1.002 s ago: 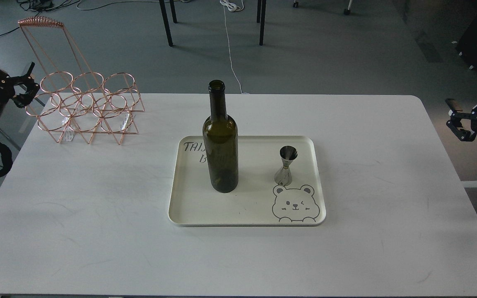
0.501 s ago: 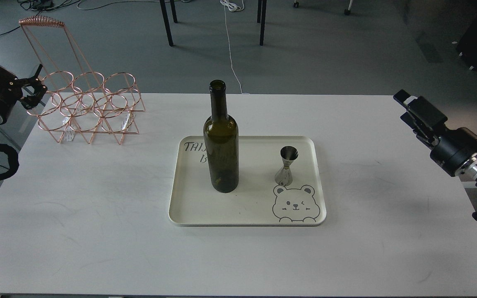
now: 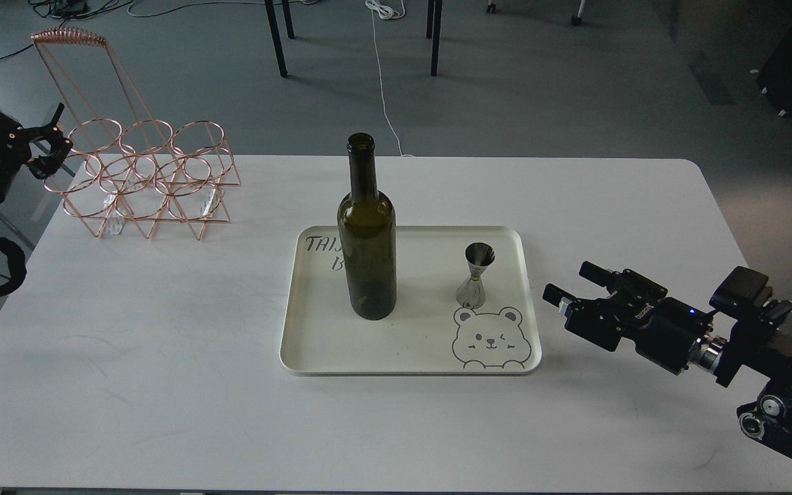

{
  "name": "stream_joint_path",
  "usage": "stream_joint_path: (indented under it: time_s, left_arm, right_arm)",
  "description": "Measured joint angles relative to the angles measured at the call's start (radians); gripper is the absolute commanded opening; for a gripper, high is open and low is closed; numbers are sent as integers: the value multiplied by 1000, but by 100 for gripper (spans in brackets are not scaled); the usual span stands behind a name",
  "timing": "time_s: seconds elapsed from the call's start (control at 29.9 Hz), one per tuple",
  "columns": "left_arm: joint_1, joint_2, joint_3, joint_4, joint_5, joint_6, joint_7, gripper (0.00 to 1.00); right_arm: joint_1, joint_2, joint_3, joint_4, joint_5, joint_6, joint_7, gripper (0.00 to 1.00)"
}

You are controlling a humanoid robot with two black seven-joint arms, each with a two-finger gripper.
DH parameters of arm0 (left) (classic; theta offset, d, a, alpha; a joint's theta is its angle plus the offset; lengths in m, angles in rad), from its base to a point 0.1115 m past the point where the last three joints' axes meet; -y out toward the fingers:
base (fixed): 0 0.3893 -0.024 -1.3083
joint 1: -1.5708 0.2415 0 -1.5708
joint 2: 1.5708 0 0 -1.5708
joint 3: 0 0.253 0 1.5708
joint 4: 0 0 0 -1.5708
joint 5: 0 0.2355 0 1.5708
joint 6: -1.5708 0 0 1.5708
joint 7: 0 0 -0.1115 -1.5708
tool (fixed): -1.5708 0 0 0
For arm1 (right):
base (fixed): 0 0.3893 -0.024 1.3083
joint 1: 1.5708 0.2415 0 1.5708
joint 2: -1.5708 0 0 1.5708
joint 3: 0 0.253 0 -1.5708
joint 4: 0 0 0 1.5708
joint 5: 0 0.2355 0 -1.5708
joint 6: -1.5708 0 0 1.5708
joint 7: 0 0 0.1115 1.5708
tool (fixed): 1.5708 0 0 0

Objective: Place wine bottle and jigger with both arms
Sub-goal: 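Reach the right gripper toward the metal jigger on the tray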

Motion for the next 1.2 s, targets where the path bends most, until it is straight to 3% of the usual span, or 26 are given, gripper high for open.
stream_joint_path:
  time_s: [0.17,0.33,0.6,0.74,1.07,1.2]
  left_arm:
    - [1,0,-2,0,0,-1,0,98]
    - [1,2,-2,0,0,0,0,98]
    - [0,0,-3,2,1,1,0,98]
    - [0,1,-4,6,0,0,0,98]
    - [1,3,-4,8,0,-1,-1,98]
    - [1,2,-4,8,0,-1,-1,98]
  right_arm:
    - [53,112,-41,-130,-42,-50,0,95]
    - [103,178,-138,-203,-53,-55,0,82]
    - [175,332,-201,-383,-59,-55,0,79]
    - [194,368,-201,-411,-59,-55,0,76]
    - [209,418,-203,-461,-59,-55,0,54]
    - [209,428,-203,-467,-59,-55,0,54]
